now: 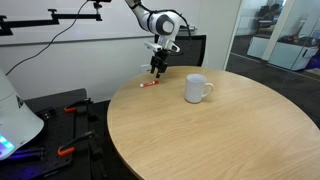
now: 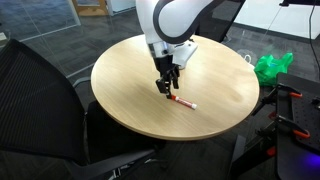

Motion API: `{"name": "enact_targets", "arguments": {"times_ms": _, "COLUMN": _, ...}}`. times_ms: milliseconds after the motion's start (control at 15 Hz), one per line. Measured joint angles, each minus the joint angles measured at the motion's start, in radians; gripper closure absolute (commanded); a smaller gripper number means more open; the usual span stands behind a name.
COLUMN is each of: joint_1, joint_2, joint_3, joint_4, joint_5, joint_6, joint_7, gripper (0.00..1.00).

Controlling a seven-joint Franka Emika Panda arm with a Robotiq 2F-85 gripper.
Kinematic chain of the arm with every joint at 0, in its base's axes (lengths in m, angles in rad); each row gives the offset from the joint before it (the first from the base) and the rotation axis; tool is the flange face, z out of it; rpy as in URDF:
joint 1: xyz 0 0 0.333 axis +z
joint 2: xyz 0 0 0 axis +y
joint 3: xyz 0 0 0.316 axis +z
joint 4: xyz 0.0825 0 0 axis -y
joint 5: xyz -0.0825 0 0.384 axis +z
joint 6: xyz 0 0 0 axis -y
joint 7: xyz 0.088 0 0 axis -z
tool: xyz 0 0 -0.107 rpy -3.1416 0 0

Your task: Remove the orange marker from the white mug and put it on the table

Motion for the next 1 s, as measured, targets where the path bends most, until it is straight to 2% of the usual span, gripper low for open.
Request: {"name": "enact_targets", "arguments": {"times_ms": 1000, "joint_1": 0.023, "joint_2": 0.000, "joint_3": -0.008, "joint_4": 0.014, "joint_5": 0.000, "joint_6": 0.000, "joint_7": 0.054, "gripper": 0.00}}
